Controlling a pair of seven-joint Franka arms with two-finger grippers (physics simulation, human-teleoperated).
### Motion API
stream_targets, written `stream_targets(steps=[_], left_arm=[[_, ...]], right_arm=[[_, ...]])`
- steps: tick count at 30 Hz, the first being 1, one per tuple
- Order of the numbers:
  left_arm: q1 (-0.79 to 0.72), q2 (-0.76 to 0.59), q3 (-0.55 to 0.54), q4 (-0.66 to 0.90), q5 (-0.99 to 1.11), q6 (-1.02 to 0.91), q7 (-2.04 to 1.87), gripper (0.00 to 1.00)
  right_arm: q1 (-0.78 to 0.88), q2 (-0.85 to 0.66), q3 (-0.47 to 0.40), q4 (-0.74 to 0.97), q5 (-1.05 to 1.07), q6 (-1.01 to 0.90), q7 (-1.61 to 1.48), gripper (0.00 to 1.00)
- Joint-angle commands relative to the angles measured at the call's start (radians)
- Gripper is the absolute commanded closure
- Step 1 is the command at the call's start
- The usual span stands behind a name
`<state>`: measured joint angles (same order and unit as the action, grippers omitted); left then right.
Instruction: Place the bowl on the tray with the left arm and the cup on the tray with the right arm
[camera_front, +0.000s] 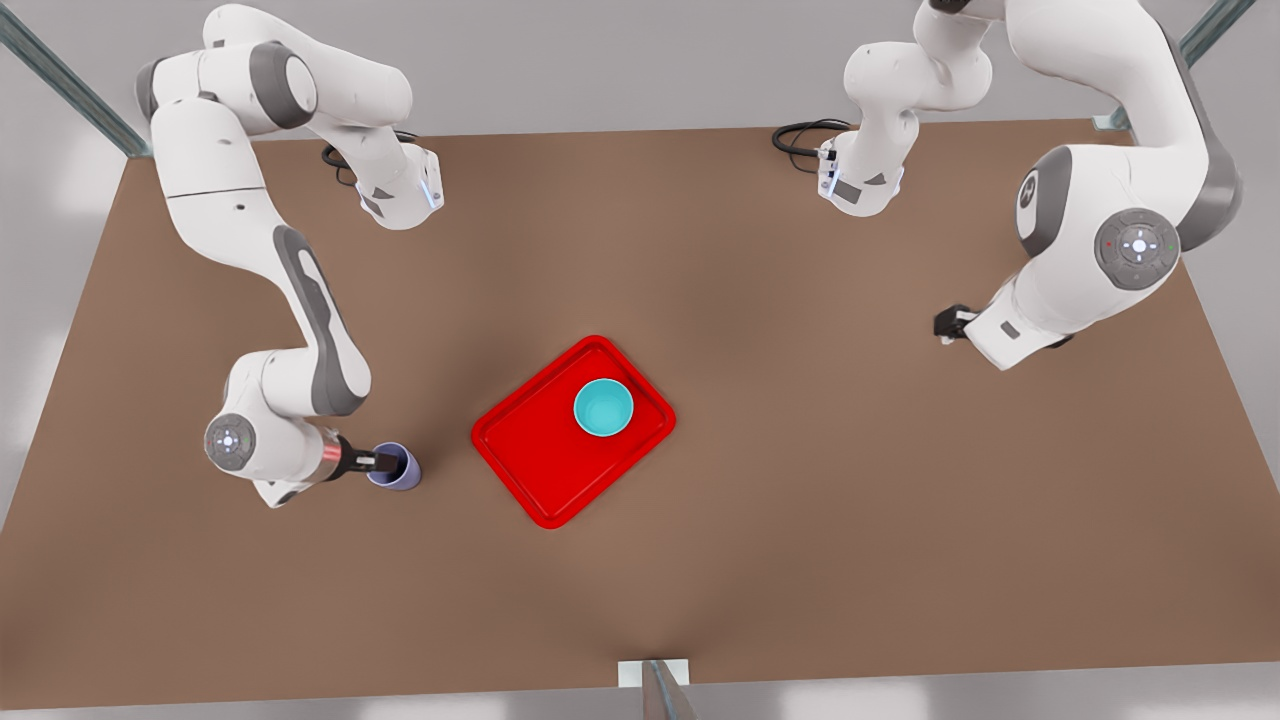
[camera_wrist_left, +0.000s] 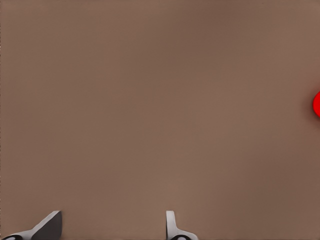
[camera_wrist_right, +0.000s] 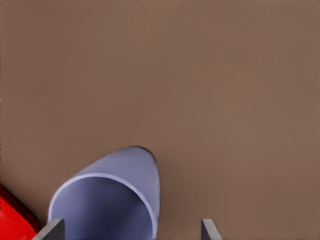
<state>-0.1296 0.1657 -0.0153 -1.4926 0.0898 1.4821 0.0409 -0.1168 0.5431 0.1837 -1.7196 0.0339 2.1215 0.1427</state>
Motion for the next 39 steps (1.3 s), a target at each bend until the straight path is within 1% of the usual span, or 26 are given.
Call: stream_targets(steps=[1,11,12,13,16,28,30,31,32,34,37,39], left_arm=[[-0.001,0.000,0.000,0.000,0.013,0.000,0.001,0.00],[0.001,0.005,0.000,-0.003,0.013,-0.005,0.001,0.00],[0.001,0.005,0.000,-0.003,0.011,-0.005,0.001,0.00],[0.001,0.005,0.000,-0.003,0.013,-0.003,0.001,0.00],[0.001,0.005,0.000,-0.003,0.013,-0.003,0.001,0.00],[-0.001,0.005,0.000,-0.003,0.013,-0.008,0.001,0.00],[0.001,0.005,0.000,-0.003,0.013,-0.009,0.001,0.00],[0.001,0.005,0.000,-0.003,0.013,-0.009,0.001,0.00],[-0.001,0.006,0.000,-0.003,0.014,-0.006,0.001,0.00],[0.001,0.006,0.000,-0.003,0.013,-0.011,0.001,0.00],[-0.001,0.006,0.000,-0.003,0.014,-0.013,0.001,0.00],[-0.001,0.009,0.000,-0.003,0.014,-0.013,0.001,0.00]], right_arm=[[0.000,0.000,0.000,0.000,0.000,0.000,0.000,0.00],[-0.003,0.028,0.000,-0.015,-0.038,0.008,-0.003,0.00],[0.002,0.035,0.000,-0.017,-0.037,0.008,0.000,0.50],[0.002,0.049,0.000,-0.017,-0.037,0.006,0.008,0.76],[0.002,0.063,0.000,-0.012,-0.032,0.005,0.012,0.79],[0.000,0.055,0.002,0.031,-0.028,-0.014,0.011,0.79],[0.000,0.052,0.003,0.061,-0.025,-0.058,0.011,0.79],[0.002,0.051,0.007,0.103,-0.020,-0.107,0.012,0.79],[0.002,0.051,0.033,0.147,0.021,-0.156,0.015,0.79],[0.005,0.041,0.077,0.167,0.049,-0.180,0.044,0.79],[0.005,0.043,0.197,0.164,0.047,-0.161,0.182,0.79],[0.063,0.046,0.195,0.158,0.044,-0.143,0.195,0.79]])
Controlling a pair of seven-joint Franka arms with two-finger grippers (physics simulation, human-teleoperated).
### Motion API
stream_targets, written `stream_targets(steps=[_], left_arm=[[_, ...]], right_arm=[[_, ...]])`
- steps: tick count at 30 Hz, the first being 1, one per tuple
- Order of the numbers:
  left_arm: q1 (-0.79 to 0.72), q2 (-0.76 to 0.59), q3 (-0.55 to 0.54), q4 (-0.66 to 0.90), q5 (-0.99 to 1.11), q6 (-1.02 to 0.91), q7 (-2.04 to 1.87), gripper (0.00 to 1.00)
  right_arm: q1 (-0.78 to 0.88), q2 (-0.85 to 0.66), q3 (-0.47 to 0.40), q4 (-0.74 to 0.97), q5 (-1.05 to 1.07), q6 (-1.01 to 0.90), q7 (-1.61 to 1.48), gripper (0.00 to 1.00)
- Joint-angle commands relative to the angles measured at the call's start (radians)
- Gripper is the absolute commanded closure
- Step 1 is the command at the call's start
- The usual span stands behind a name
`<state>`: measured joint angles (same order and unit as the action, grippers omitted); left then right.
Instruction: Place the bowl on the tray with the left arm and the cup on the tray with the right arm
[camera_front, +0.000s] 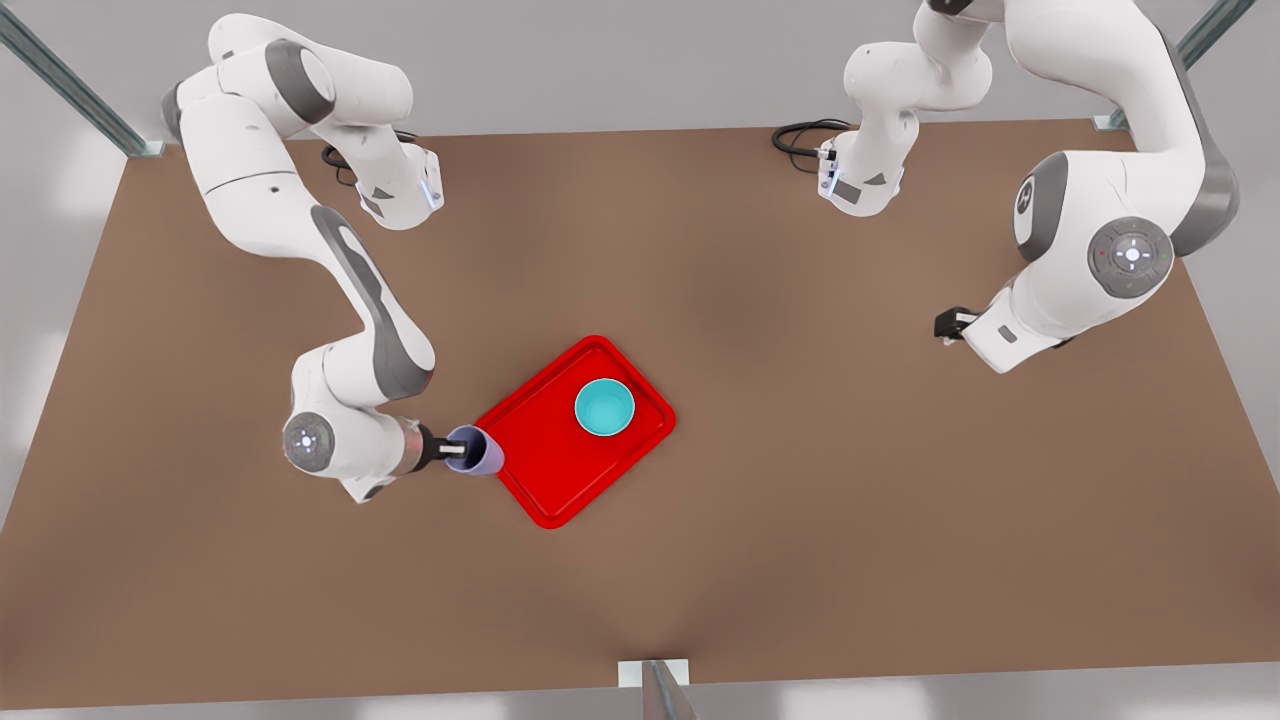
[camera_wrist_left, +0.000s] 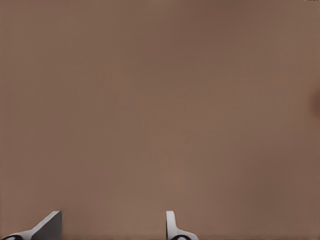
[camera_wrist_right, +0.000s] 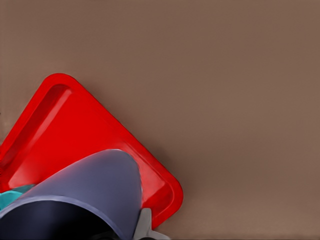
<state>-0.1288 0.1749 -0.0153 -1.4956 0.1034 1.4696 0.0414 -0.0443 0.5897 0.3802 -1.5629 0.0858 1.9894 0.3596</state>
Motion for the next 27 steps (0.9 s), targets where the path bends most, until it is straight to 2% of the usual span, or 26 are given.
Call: stream_targets(steps=[1,8,9,10,17,18,19,20,21,23,25,27], left_arm=[[0.000,0.000,0.000,0.000,-0.001,0.000,0.000,0.00],[0.000,0.000,0.000,0.000,-0.001,-0.003,0.000,0.00],[0.000,0.000,0.000,0.000,-0.001,-0.003,0.000,0.00],[-0.002,0.000,0.000,0.000,-0.001,-0.003,0.000,0.00],[0.000,0.000,0.000,0.000,-0.001,-0.002,0.000,0.00],[0.000,0.000,0.000,0.000,-0.001,-0.002,0.000,0.00],[0.000,0.002,0.000,0.003,0.001,-0.003,-0.005,0.00],[0.000,0.002,0.000,0.008,0.001,-0.003,-0.005,0.00],[-0.002,0.002,-0.002,0.009,-0.002,-0.003,-0.005,0.00],[-0.002,0.020,-0.009,0.037,-0.005,-0.003,-0.005,0.00],[-0.002,0.025,-0.011,0.046,-0.005,-0.006,-0.005,0.00],[-0.002,0.031,-0.011,0.046,-0.002,-0.008,-0.005,0.00]], right_arm=[[0.026,0.002,0.000,0.001,-0.009,0.000,0.018,0.79],[0.146,0.082,-0.001,0.009,-0.054,0.098,0.021,0.79],[0.146,0.084,-0.001,0.009,-0.054,0.098,0.024,0.37],[0.146,0.084,-0.001,0.009,-0.054,0.098,0.022,0.20],[0.144,0.082,-0.003,0.010,-0.051,0.098,0.024,0.16],[0.139,0.076,-0.003,0.010,-0.049,0.100,0.022,0.06],[0.129,0.029,-0.006,0.026,-0.046,0.086,0.032,0.00],[0.087,-0.020,-0.009,0.044,-0.046,0.063,0.030,0.00],[0.023,-0.083,-0.007,0.070,-0.046,0.013,0.016,0.00],[-0.049,-0.122,-0.014,0.296,-0.109,-0.293,0.021,0.00],[-0.141,-0.267,-0.012,0.334,-0.118,-0.463,-0.051,0.00],[-0.135,-0.323,-0.053,0.328,-0.120,-0.558,-0.076,0.00]])
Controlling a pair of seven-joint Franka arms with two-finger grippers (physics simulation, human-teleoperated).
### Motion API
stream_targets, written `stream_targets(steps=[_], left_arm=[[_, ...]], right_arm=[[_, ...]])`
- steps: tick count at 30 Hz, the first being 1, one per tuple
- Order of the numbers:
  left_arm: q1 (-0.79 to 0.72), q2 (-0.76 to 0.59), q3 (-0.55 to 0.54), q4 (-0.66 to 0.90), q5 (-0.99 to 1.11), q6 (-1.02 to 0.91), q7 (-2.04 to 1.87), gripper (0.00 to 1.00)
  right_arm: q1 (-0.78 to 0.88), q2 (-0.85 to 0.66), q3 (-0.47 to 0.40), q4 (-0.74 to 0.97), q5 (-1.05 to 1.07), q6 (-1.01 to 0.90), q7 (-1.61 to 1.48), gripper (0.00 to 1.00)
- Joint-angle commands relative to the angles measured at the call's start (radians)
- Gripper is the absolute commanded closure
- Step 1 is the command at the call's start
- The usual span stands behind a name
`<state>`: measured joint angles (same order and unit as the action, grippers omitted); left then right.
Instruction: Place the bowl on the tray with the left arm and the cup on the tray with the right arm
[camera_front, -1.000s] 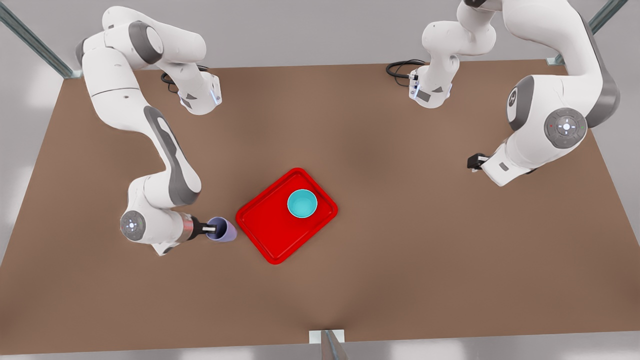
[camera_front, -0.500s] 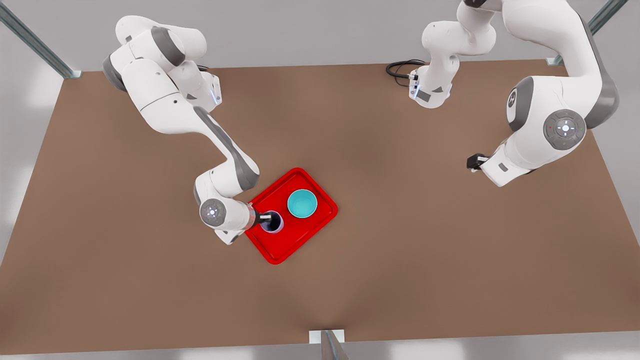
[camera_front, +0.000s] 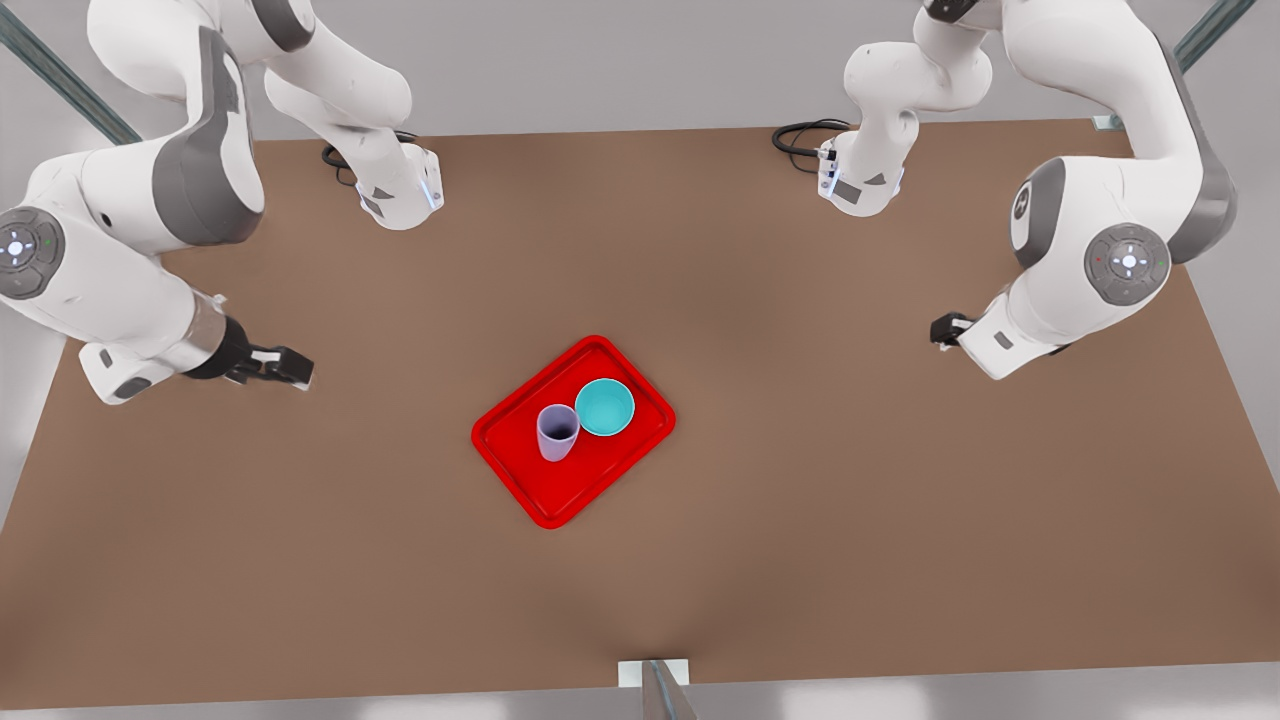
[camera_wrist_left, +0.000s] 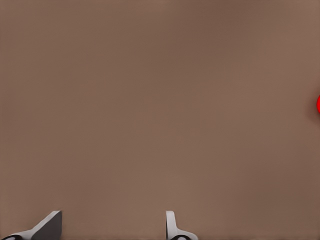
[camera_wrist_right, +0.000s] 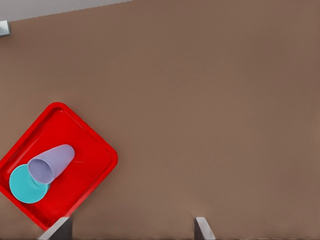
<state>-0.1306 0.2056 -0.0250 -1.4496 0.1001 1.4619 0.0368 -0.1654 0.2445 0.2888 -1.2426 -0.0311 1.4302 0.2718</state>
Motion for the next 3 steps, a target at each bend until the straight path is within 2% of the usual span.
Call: stream_targets(steps=[1,3], left_arm=[[0.000,0.000,-0.001,0.000,0.001,0.000,0.000,0.00],[0.000,0.006,0.000,0.000,0.001,0.000,0.000,0.00]], right_arm=[[0.041,-0.028,-0.052,-0.024,0.003,-0.002,-0.006,0.00],[0.116,-0.100,-0.198,-0.119,0.054,0.029,-0.069,0.00]])
